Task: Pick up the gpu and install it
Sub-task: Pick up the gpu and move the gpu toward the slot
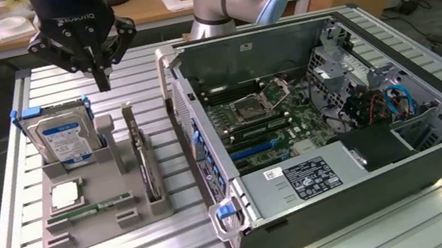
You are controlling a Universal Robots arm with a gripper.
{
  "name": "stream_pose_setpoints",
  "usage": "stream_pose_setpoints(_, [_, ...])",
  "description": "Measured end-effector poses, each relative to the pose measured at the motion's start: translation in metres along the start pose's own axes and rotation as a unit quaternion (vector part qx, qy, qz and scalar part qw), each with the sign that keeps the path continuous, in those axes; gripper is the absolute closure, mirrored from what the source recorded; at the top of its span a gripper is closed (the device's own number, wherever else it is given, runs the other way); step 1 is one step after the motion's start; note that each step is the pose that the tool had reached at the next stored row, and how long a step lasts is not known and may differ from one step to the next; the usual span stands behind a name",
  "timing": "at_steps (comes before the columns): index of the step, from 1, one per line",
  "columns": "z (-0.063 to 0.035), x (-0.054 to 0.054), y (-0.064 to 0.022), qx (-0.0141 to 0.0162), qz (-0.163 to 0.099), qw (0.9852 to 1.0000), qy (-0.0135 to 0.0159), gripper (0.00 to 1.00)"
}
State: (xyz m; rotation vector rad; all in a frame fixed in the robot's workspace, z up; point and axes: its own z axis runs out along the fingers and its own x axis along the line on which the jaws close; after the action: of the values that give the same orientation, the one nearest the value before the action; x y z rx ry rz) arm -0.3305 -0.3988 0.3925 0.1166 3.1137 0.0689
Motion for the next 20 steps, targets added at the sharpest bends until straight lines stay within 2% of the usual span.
stream_pose_setpoints(7, [0.0, 0.0, 0.0, 0.0, 0.0, 1.0, 0.0, 0.89])
stream_pose_setpoints(10, [0.0, 0.0, 0.0, 0.0, 0.0, 1.0, 0.0, 0.71])
stream_pose_setpoints(11, [0.0, 0.0, 0.0, 0.0, 0.0, 1.0, 0.0, 0.71])
stream_pose_setpoints(13, [0.0, 0.0, 0.0, 0.0, 0.0, 1.0, 0.0, 0.59])
stream_pose_setpoints(15, [0.0003, 0.0, -0.0001, 0.001, -0.002, 1.0, 0.0, 0.59])
stream_pose_setpoints(16, [0.0006, 0.0, -0.0001, 0.0011, -0.011, 0.9999, 0.0009, 0.53])
stream_pose_setpoints(18, [0.0013, 0.0001, 0.0, 0.0012, -0.028, 0.9996, 0.003, 0.53])
stream_pose_setpoints(20, [0.0021, 0.0001, -0.0002, 0.003, -0.039, 0.9992, 0.0062, 0.53])
